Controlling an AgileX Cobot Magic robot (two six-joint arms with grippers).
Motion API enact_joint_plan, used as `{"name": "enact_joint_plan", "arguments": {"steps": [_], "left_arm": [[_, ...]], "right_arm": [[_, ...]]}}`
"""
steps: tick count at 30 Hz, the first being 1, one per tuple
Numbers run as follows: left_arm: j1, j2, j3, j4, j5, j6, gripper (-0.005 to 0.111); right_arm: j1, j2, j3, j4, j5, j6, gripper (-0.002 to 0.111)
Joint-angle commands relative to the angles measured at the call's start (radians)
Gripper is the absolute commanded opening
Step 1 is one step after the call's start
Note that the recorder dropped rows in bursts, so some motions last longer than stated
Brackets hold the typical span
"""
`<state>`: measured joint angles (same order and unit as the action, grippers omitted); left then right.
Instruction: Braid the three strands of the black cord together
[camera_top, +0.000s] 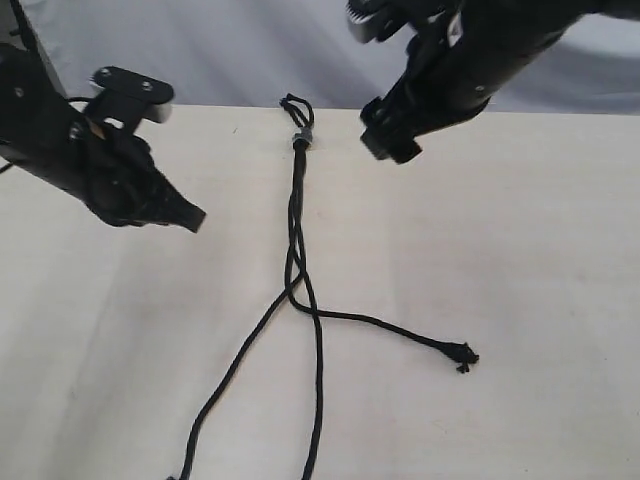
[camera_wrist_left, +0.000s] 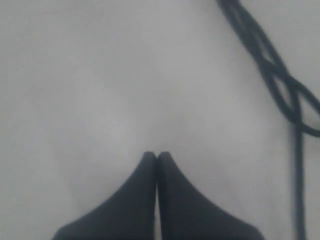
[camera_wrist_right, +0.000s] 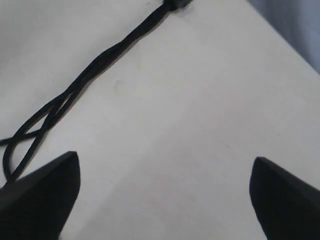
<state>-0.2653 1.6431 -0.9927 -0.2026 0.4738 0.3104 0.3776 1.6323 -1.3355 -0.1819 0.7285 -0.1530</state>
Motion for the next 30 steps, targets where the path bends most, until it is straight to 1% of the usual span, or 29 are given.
{"name": "enact_joint_plan", "arguments": {"steps": [1,4,8,12,14,18,21,22,25,28,30], "left_arm": [[-0.146,-0.009,0.002,-0.040,0.010,-0.006,0.000],[-0.245,0.003,-0.014,-0.109,0.051,-0.006,0.000],[-0.356,0.033,-0.014,-0.127,0.055,-0.022,0.000],[-0.450,0.099,-0.015,-0.127,0.020,-0.061,0.000],[-0.483,0.141,-0.016,-0.127,-0.005,-0.078,0.000],[-0.512,0.206,-0.058,-0.120,0.031,-0.120,0.002],[-0.517,0.242,-0.096,-0.117,0.045,-0.133,0.016],[-0.517,0.248,-0.115,-0.117,0.064,-0.136,0.026],[-0.517,0.264,-0.143,-0.117,0.088,-0.172,0.043],[-0.517,0.267,-0.145,-0.076,0.091,-0.236,0.045],[-0.517,0.267,-0.145,0.024,0.096,-0.361,0.044]], "right_arm": [[-0.098,-0.081,0.122,0.001,-0.154,0.077,0.085],[-0.162,-0.123,0.233,0.001,-0.284,0.081,0.085],[-0.236,-0.153,0.345,0.001,-0.426,0.081,0.085],[-0.284,-0.151,0.379,0.001,-0.491,0.086,0.085],[-0.297,-0.151,0.384,0.001,-0.508,0.086,0.085],[-0.307,-0.151,0.384,-0.001,-0.537,0.086,0.085],[-0.307,-0.151,0.384,-0.001,-0.544,0.081,0.085],[-0.307,-0.151,0.384,-0.001,-0.544,0.079,0.085],[-0.307,-0.151,0.384,-0.001,-0.544,0.079,0.085],[-0.307,-0.151,0.384,-0.001,-0.544,0.079,0.085],[-0.307,-0.151,0.384,-0.001,-0.544,0.079,0.085]]}}
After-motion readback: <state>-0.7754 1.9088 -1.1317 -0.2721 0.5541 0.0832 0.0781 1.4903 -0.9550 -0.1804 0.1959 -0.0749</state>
